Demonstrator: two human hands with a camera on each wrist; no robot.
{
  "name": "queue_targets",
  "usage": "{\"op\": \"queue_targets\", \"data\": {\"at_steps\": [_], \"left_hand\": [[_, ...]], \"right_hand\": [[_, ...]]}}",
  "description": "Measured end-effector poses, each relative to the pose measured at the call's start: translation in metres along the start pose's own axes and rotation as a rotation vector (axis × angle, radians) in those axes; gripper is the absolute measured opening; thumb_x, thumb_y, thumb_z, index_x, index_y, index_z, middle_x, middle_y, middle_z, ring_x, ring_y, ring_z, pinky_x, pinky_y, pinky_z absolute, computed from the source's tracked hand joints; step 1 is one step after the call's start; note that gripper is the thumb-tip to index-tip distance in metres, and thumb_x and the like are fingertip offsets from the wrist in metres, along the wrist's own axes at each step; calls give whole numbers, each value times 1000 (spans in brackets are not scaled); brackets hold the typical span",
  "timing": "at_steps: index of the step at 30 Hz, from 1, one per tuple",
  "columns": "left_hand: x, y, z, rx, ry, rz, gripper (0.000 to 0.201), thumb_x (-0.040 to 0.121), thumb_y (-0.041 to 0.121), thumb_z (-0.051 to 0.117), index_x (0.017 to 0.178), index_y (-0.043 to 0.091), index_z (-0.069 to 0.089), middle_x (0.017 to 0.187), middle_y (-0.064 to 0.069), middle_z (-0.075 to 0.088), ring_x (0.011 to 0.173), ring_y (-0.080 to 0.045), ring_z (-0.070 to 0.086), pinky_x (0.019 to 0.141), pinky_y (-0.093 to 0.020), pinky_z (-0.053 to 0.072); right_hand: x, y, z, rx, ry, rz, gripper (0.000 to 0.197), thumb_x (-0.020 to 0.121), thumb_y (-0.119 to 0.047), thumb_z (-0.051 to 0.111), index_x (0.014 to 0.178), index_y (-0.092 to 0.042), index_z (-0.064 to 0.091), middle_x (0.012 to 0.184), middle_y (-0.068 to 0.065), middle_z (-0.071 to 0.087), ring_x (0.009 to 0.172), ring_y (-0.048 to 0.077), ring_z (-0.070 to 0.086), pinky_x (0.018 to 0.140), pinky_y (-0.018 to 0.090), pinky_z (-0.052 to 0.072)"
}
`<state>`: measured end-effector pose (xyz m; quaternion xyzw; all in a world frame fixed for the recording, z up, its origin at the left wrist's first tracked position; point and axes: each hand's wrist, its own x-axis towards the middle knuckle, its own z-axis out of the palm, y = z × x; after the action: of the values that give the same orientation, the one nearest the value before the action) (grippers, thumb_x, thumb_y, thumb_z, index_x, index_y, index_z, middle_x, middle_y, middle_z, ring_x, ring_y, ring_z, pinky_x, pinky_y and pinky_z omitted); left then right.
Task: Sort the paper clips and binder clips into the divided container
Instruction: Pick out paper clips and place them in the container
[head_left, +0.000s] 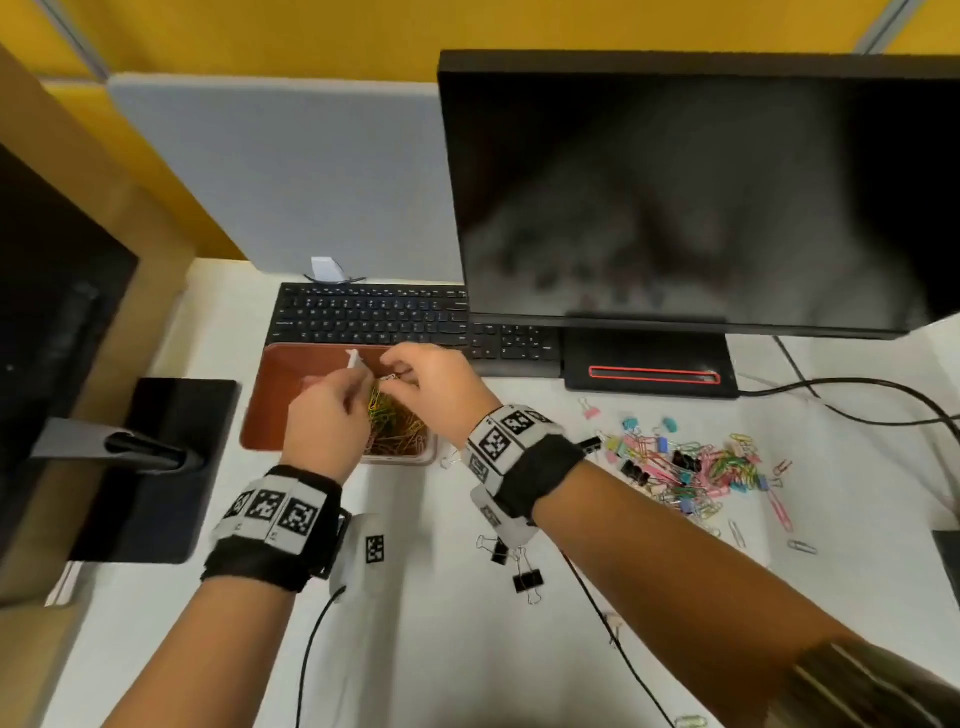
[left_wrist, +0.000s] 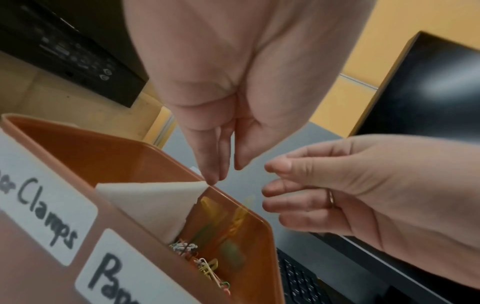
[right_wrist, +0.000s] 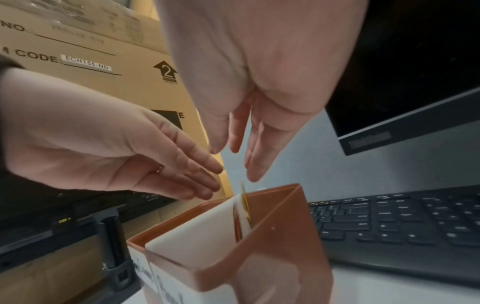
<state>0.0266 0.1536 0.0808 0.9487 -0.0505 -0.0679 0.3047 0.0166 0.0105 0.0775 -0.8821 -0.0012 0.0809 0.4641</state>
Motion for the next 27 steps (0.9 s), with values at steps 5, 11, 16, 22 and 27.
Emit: {"op": "queue_targets", "data": {"at_steps": [5,11,16,22,27], "left_hand": [[-32,2,6,-210,-87,127,23,88,6,55,108,12,62,107,-4,66,93,-16,62,84,-26,48],[-70,24,62,-220,-371,274,23,86,9,58,107,18,61,102,3,64,85,-5,60,70,-13,46],[-96,59,122,-204,-495,354,26,86,11,59,111,17,60,103,0,61,87,-12,61,77,-22,50],[-121,90,190,-30,-661,429,28,83,19,63,110,13,59,105,-3,55,88,-14,56,81,-20,40],[-135,111,223,87,-719,471,33,80,27,68,109,12,60,105,-6,55,91,-20,57,83,-28,46]], "right_hand": [[-64,35,-34,-31,74,34,19,88,-26,60,106,-20,63,104,-2,64,85,13,63,79,25,52],[-202,123,-66,-132,-37,322,23,83,-31,66,105,-26,63,97,-7,60,77,9,57,68,19,48],[-294,174,-64,-164,-154,456,32,74,-36,75,102,-25,64,95,-12,54,79,12,54,70,18,41],[-348,206,-36,-328,-369,296,38,68,-44,75,101,-27,64,105,-3,54,93,14,50,83,23,33],[-349,216,-34,-259,-286,194,16,79,-38,66,84,-24,71,94,-1,56,86,16,53,86,34,41]]}}
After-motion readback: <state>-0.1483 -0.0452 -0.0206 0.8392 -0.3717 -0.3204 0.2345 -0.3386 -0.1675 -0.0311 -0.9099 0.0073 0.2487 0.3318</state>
